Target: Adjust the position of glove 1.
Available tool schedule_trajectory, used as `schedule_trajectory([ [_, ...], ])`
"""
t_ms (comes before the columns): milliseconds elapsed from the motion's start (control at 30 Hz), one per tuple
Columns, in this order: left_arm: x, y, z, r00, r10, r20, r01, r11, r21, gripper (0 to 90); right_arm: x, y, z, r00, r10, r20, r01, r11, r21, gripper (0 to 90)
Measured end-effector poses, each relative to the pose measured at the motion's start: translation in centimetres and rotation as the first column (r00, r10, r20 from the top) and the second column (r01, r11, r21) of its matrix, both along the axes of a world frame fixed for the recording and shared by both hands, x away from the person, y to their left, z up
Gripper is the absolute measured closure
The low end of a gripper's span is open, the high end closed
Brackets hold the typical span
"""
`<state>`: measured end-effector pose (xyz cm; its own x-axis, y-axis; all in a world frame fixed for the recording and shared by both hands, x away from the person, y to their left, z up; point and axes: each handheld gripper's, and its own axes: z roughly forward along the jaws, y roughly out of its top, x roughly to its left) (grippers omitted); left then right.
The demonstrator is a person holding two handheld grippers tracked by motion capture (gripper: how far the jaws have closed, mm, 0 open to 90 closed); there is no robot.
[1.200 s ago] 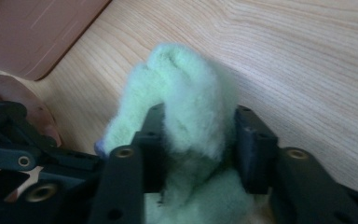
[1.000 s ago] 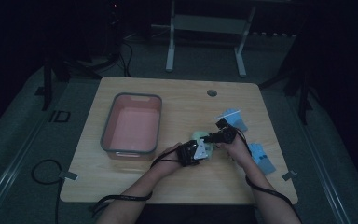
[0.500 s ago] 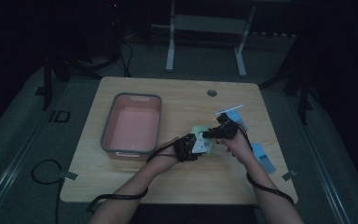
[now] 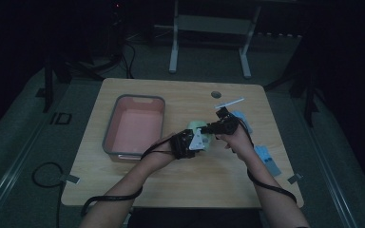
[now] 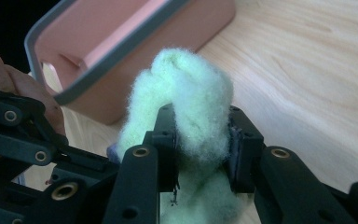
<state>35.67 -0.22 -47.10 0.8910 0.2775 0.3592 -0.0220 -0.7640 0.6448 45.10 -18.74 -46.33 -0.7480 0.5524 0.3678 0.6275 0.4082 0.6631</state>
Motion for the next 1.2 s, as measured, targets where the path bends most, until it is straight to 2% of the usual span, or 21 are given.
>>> schedule_trajectory([
  [133, 0.1, 1.3, 1.0, 0.9999, 0.01, 0.008, -0.011, 0.9999, 0.009, 74.0, 0.2, 1.1, 0.8, 0.9999, 0.011, 0.007, -0.011, 0.9999, 0.005, 69.2],
  [333, 0.1, 2.8, 1.5, 0.9996, 0.025, 0.013, -0.025, 0.9995, 0.019, 74.0, 0.4, 2.8, 1.5, 0.9994, 0.028, 0.019, -0.029, 0.9996, 0.003, 69.2],
  [767, 0.0, 7.2, 3.0, 0.9972, 0.071, 0.026, -0.072, 0.9965, 0.043, 74.1, 1.1, 7.9, 3.2, 0.9947, 0.095, 0.04, -0.095, 0.9955, 0.0, 69.4],
  [867, -0.1, 7.9, 3.1, 0.9964, 0.08, 0.026, -0.081, 0.9958, 0.042, 74.1, 1.2, 8.7, 3.4, 0.9935, 0.104, 0.046, -0.104, 0.9946, -0.002, 69.3],
  [900, -0.2, 8.7, 3.3, 0.9957, 0.089, 0.027, -0.09, 0.9948, 0.047, 74.0, 1.2, 9.3, 3.6, 0.9928, 0.11, 0.046, -0.11, 0.9939, -0.003, 69.3],
  [933, -0.3, 9.0, 3.3, 0.9953, 0.092, 0.03, -0.093, 0.9944, 0.049, 74.1, 1.3, 10.6, 3.8, 0.9907, 0.127, 0.05, -0.127, 0.9919, -0.007, 69.3],
  [1200, -0.6, 12.0, 3.2, 0.9912, 0.13, 0.026, -0.131, 0.9896, 0.059, 74.1, 1.3, 13.7, 4.0, 0.9854, 0.161, 0.054, -0.161, 0.9869, -0.011, 69.3],
])
